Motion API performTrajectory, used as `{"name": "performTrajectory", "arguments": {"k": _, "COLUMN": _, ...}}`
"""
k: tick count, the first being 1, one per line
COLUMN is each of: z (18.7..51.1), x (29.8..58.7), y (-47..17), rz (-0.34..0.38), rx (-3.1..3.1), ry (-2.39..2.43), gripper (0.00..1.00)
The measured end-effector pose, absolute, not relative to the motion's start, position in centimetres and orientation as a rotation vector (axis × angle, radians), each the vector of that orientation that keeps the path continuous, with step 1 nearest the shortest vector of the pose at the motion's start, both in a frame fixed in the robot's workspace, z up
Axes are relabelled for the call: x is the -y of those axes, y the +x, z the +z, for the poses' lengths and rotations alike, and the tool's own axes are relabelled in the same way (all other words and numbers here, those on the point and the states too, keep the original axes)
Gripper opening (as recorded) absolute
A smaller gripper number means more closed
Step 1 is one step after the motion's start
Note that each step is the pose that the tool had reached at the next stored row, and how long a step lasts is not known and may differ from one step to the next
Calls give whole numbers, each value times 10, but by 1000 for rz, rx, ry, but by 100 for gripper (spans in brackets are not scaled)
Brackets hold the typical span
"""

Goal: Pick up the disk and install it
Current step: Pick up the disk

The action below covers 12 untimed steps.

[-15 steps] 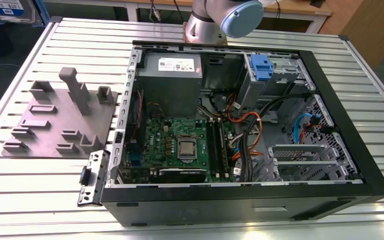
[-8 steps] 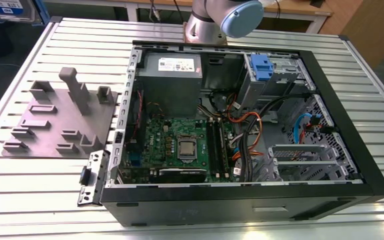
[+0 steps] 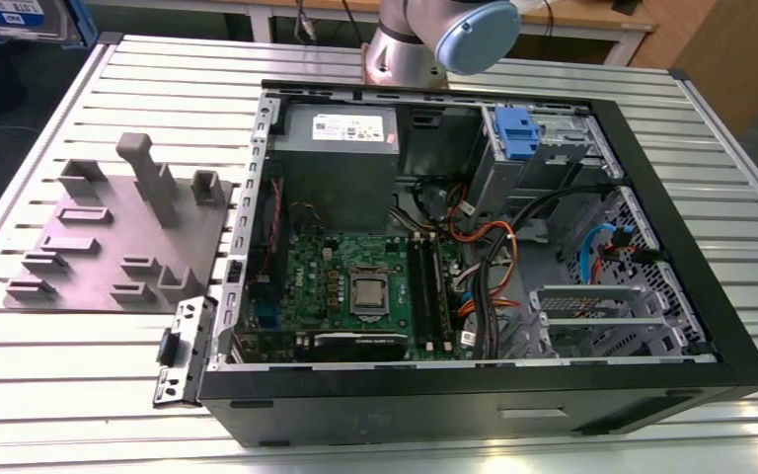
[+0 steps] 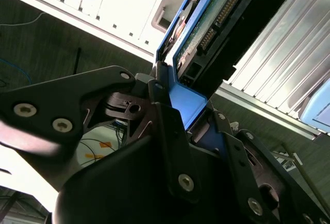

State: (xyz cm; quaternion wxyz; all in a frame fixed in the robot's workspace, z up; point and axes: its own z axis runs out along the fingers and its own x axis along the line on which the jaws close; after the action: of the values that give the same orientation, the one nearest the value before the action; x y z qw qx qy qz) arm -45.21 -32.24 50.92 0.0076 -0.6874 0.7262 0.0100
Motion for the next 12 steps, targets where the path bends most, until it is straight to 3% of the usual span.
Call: {"name": "performTrajectory", "arguments": {"k": 12, "z": 513, "x": 322, "y": -452, "rz": 31, "rx": -2270, "ry": -2149, "gripper": 36}}
